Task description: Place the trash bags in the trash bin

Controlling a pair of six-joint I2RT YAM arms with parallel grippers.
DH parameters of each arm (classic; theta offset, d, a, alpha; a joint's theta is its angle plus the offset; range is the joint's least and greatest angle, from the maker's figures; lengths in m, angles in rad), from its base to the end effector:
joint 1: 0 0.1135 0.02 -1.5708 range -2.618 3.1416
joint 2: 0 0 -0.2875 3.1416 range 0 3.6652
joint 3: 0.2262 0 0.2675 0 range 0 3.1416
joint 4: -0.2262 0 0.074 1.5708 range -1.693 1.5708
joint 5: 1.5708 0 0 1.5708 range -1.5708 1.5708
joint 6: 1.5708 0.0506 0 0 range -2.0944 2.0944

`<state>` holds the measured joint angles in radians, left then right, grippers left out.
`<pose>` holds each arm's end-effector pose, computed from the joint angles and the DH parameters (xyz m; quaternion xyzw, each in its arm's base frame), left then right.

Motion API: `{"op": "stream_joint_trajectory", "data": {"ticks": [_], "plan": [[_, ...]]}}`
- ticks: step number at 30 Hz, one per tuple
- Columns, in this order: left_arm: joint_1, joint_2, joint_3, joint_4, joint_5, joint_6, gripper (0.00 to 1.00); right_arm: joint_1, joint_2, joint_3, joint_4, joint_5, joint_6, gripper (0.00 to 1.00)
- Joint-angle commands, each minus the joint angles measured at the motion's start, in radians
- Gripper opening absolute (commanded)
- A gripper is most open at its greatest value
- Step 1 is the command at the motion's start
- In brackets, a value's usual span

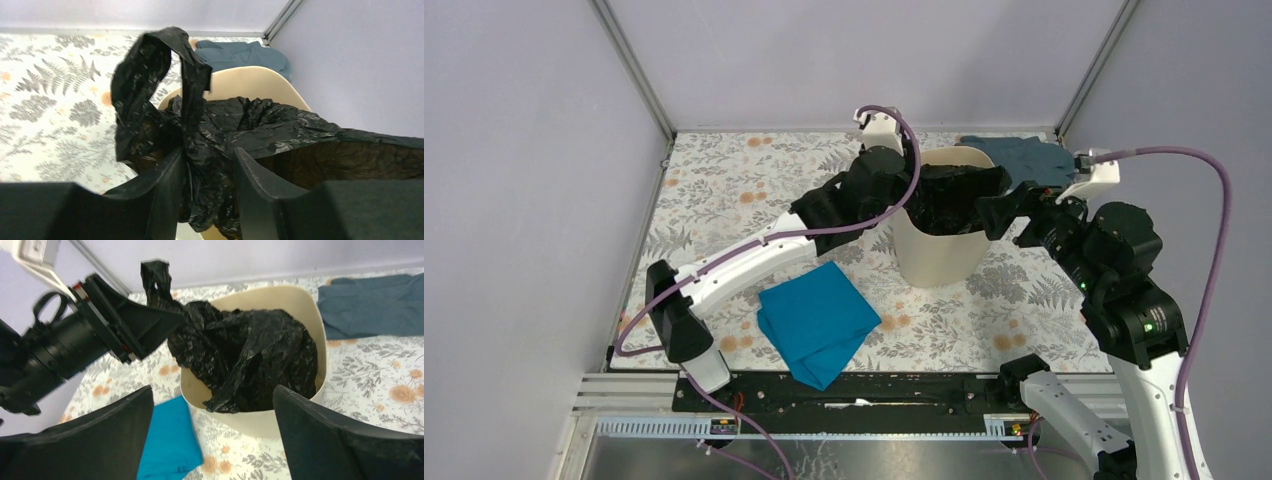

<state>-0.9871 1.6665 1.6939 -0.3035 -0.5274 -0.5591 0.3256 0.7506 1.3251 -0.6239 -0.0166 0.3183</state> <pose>0.2525 -0.3362 0.4347 0.0099 0.7859 -0.2578 0.5619 0.1138 0.0393 0.4955 -0.0084 0.7243 0.2238 0.6521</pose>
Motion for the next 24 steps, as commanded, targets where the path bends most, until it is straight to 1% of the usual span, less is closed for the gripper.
{"op": "stream_joint_trajectory", "data": {"ticks": [1,3,5,6,7,9,11,12,14,16,18,19,22,24], "plan": [[0.003,-0.036,0.010,0.099,-0.024,0.085,0.36,0.005,0.046,0.014,-0.074,-0.122,-0.013,0.99],[0.005,-0.049,-0.007,0.126,-0.005,0.113,0.25,0.006,0.053,-0.029,-0.061,-0.175,0.018,0.99],[0.011,-0.060,-0.020,0.149,0.033,0.132,0.13,0.006,0.052,-0.099,0.001,-0.227,0.051,0.98],[0.017,-0.066,-0.025,0.154,0.048,0.135,0.06,0.005,0.054,-0.126,0.035,-0.241,0.069,0.96],[0.023,-0.073,-0.035,0.161,0.065,0.136,0.01,0.006,0.057,-0.153,0.069,-0.244,0.084,0.92],[0.032,-0.093,-0.059,0.185,0.101,0.132,0.00,0.006,0.068,-0.188,0.134,-0.212,0.105,0.81],[0.042,-0.115,-0.083,0.199,0.130,0.129,0.00,0.006,0.085,-0.196,0.178,-0.168,0.118,0.65],[0.047,-0.127,-0.099,0.205,0.138,0.127,0.00,0.006,0.095,-0.197,0.193,-0.155,0.124,0.56],[0.072,-0.164,-0.132,0.224,0.181,0.114,0.00,0.005,0.104,-0.189,0.212,-0.118,0.125,0.43],[0.112,-0.203,-0.184,0.266,0.265,0.090,0.00,0.006,0.107,-0.155,0.200,-0.021,0.131,0.29],[0.160,-0.252,-0.261,0.316,0.347,0.052,0.00,0.006,0.126,-0.084,0.148,0.116,0.133,0.07],[0.185,-0.282,-0.303,0.356,0.383,0.026,0.00,0.006,0.160,-0.032,0.103,0.193,0.125,0.00],[0.260,-0.362,-0.438,0.457,0.534,-0.062,0.00,0.002,0.260,0.123,0.003,0.317,0.047,0.00],[0.297,-0.396,-0.499,0.492,0.628,-0.114,0.00,-0.015,0.346,0.223,-0.093,0.345,-0.022,0.00]]}}
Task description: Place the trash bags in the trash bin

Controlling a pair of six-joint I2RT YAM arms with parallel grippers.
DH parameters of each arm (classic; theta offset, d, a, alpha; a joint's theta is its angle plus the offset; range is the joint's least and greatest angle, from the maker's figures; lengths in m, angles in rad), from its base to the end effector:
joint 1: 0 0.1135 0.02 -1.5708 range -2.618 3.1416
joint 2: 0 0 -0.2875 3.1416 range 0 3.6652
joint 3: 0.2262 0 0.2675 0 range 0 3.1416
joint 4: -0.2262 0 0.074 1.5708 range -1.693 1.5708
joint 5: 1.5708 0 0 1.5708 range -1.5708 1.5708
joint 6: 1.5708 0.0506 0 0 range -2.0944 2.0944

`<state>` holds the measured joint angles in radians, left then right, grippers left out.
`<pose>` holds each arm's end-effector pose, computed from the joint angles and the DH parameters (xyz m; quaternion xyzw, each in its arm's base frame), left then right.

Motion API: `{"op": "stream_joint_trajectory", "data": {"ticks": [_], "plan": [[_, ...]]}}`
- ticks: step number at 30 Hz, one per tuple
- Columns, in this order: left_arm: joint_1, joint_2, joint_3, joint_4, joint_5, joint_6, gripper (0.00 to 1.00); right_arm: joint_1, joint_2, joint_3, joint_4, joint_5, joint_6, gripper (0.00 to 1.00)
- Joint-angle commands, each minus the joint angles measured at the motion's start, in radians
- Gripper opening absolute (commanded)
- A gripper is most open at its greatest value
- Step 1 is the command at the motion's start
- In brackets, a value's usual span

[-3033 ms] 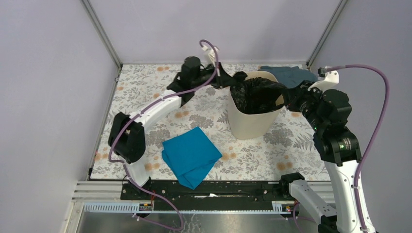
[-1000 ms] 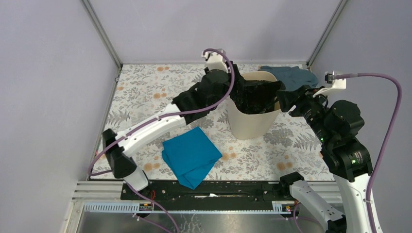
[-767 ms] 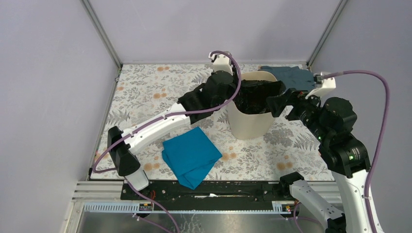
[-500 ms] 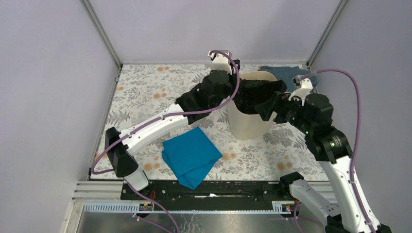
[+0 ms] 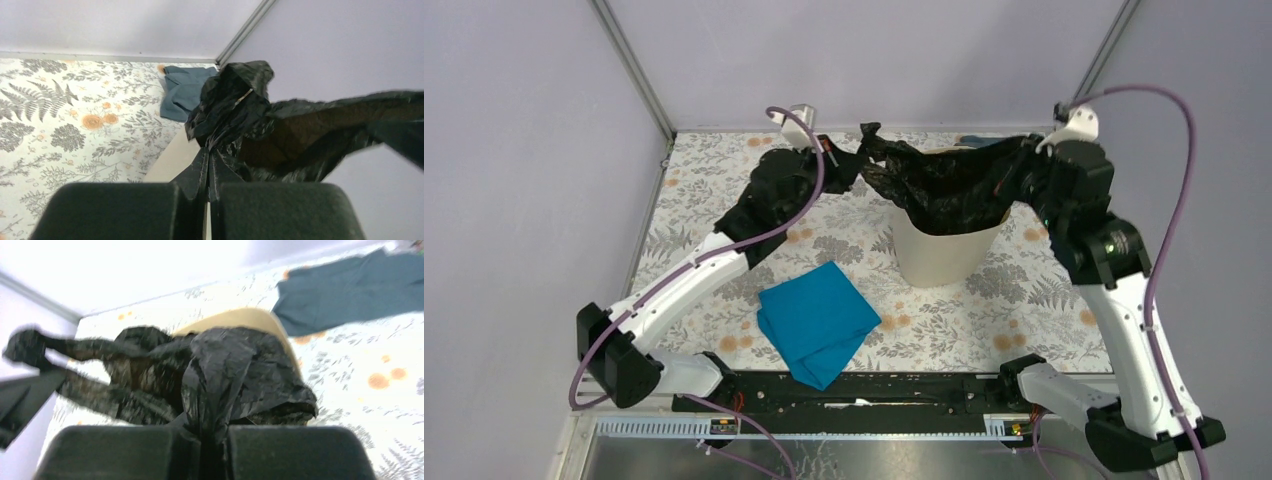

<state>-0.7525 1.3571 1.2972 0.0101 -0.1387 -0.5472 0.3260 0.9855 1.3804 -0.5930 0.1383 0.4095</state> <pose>0.2579 -0.2319 0.4326 0.0266 0.7238 -0.3761 0.5778 0.1921 0.0576 0.4844 0.0760 0.7692 0.1774 0.6091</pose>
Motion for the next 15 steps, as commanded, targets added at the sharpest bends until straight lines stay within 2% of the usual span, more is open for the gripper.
{"op": "stream_joint_trajectory", "data": {"ticks": [1,4,8,12,15], "plan": [[0.073,-0.099,-0.125,0.184,0.271,-0.142,0.00,-0.034,0.151,0.218,-0.176,0.199,-0.135,0.00],[0.102,-0.146,-0.203,0.192,0.319,-0.173,0.00,-0.078,0.203,0.264,-0.271,0.250,-0.191,0.00],[0.173,-0.201,-0.275,0.177,0.364,-0.205,0.00,-0.080,0.131,0.210,-0.268,0.332,-0.251,0.00],[0.201,-0.184,-0.285,0.181,0.464,-0.205,0.00,-0.081,0.047,0.137,-0.301,0.248,-0.262,0.02],[0.226,-0.149,-0.254,0.161,0.516,-0.191,0.00,-0.081,-0.044,0.048,-0.298,0.083,-0.245,0.02]]}}
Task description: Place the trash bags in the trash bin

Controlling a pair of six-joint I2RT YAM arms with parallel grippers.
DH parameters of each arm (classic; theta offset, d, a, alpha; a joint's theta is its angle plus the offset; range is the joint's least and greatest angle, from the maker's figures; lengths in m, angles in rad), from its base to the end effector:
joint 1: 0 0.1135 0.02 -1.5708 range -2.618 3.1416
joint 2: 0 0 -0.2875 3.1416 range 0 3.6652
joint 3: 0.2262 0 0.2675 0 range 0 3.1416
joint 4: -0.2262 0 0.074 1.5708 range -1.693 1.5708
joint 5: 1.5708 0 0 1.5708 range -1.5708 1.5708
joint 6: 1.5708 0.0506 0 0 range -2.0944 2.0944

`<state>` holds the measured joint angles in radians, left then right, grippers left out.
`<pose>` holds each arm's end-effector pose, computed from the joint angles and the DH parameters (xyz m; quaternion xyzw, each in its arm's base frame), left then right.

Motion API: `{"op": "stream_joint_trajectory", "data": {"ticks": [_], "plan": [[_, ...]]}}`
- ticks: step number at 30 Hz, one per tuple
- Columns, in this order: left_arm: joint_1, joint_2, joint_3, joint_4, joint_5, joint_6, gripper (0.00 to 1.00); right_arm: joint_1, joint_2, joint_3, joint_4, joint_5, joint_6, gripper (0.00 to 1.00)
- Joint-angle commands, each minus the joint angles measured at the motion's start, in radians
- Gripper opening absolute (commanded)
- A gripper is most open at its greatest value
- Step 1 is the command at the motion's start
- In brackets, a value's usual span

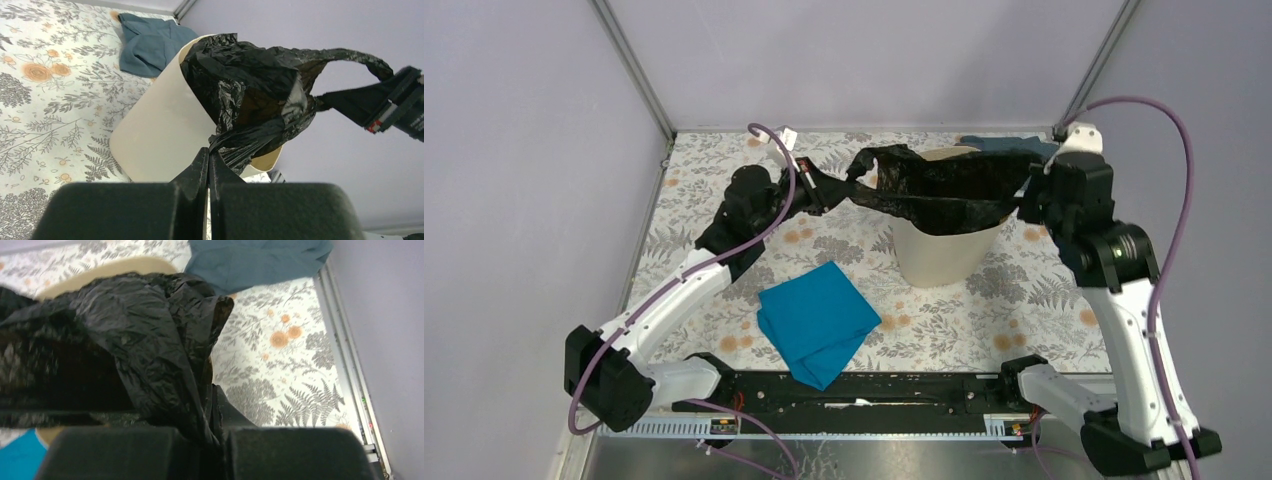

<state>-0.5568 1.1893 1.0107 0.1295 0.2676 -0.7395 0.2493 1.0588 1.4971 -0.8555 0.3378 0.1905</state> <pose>0.2500 -0.1714 0.3870 0.0261 0.7232 -0.4896 0.4865 0.1990 0.0333 0.4798 0.0673 0.8286 -0.0202 0.5554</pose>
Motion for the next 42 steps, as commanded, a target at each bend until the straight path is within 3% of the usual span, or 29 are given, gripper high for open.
{"op": "stream_joint_trajectory", "data": {"ticks": [1,4,8,13,22,24,28,35,39,42], "plan": [[0.037,0.030,0.046,0.033,0.125,0.006,0.00,-0.004,-0.159,-0.098,-0.032,-0.177,-0.013,0.03],[0.042,0.052,0.057,0.025,0.148,0.014,0.00,-0.004,-0.236,-0.184,-0.029,-0.312,0.039,0.05],[0.041,0.059,0.011,0.063,0.162,-0.022,0.00,-0.004,-0.282,-0.282,-0.043,-0.383,0.102,0.05],[0.041,0.035,-0.086,0.104,0.174,-0.052,0.00,-0.004,-0.337,-0.351,-0.073,-0.246,0.133,0.08],[0.040,0.133,-0.139,0.118,0.127,-0.042,0.00,-0.004,-0.300,-0.514,0.104,-0.039,0.192,0.05],[0.040,0.173,-0.111,0.113,0.124,-0.044,0.00,-0.003,-0.293,-0.527,0.143,-0.038,0.188,0.09],[0.039,0.203,-0.080,0.127,0.174,-0.064,0.00,-0.004,-0.304,-0.502,0.148,-0.081,0.160,0.03],[0.038,0.014,-0.137,0.048,0.174,-0.017,0.00,-0.004,-0.441,-0.449,0.070,-0.176,0.147,0.10],[0.038,-0.020,-0.182,0.040,0.123,-0.036,0.00,-0.004,-0.455,-0.523,0.058,-0.098,0.218,0.11],[0.037,0.037,-0.221,0.124,0.167,-0.105,0.00,-0.004,-0.436,-0.591,0.095,-0.112,0.269,0.08]]}}
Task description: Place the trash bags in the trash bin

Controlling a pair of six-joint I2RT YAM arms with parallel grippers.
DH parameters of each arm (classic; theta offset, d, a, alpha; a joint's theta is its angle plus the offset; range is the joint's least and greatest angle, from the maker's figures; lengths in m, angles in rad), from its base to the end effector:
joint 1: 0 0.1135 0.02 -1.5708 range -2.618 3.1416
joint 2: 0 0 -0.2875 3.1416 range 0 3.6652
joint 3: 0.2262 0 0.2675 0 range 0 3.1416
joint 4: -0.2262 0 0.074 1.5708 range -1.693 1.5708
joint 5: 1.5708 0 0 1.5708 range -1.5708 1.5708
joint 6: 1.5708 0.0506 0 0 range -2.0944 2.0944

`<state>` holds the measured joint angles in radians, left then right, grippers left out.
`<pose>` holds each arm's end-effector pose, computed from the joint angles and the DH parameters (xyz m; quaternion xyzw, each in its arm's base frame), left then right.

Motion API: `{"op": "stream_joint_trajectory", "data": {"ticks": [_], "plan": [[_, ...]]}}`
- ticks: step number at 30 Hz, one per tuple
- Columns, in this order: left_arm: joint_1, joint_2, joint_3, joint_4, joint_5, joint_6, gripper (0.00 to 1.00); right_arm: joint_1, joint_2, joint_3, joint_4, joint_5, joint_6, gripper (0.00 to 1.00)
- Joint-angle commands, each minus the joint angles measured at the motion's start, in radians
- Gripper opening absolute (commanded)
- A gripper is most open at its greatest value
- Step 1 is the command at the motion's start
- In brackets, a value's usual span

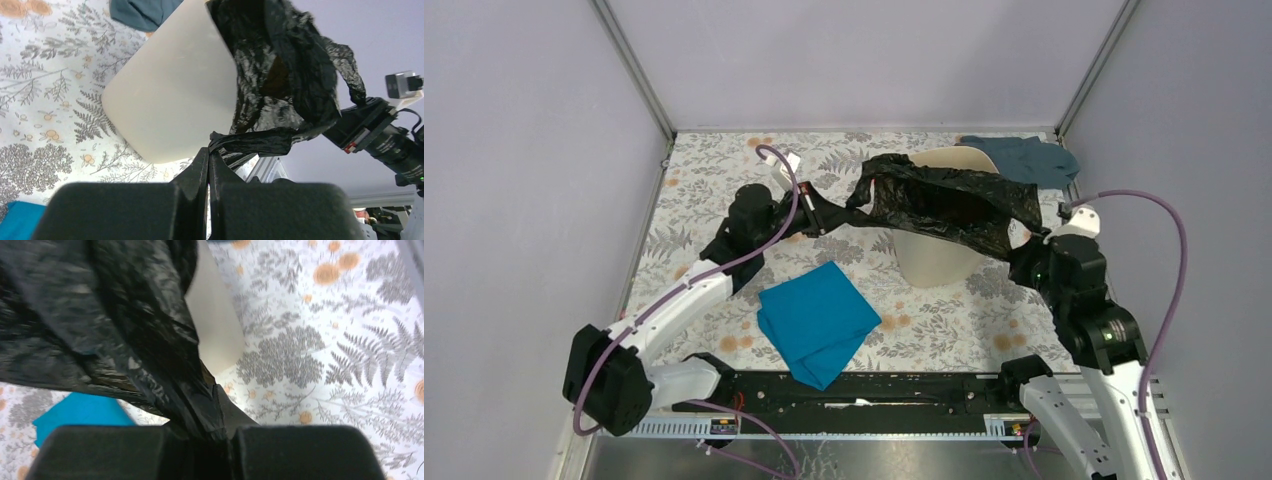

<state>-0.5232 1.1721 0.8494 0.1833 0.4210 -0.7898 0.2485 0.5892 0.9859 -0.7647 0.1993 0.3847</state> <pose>0.2440 -0.1646 0.3360 0.0378 0.7497 -0.5165 0.4120 0.1125 0.0182 0.3849 0.1120 0.8147 0.0973 0.5605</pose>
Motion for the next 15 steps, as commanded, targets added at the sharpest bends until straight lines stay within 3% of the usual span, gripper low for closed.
{"op": "stream_joint_trajectory", "data": {"ticks": [1,8,10,13,15], "plan": [[-0.001,0.077,-0.064,0.091,0.033,-0.069,0.00,-0.003,0.040,-0.087,0.008,0.029,0.091,0.08],[-0.009,0.138,-0.056,0.037,-0.012,-0.002,0.00,-0.003,0.039,-0.076,0.001,0.126,0.155,0.13],[-0.009,0.157,-0.043,0.037,-0.001,-0.001,0.00,-0.002,0.033,-0.095,0.038,0.125,0.158,0.22],[-0.012,0.149,0.006,0.011,0.017,0.022,0.18,-0.002,0.026,-0.079,0.075,0.091,0.107,0.49],[-0.021,0.108,0.032,-0.029,0.000,0.064,0.39,-0.003,0.034,-0.022,0.023,0.080,0.085,0.60]]}}
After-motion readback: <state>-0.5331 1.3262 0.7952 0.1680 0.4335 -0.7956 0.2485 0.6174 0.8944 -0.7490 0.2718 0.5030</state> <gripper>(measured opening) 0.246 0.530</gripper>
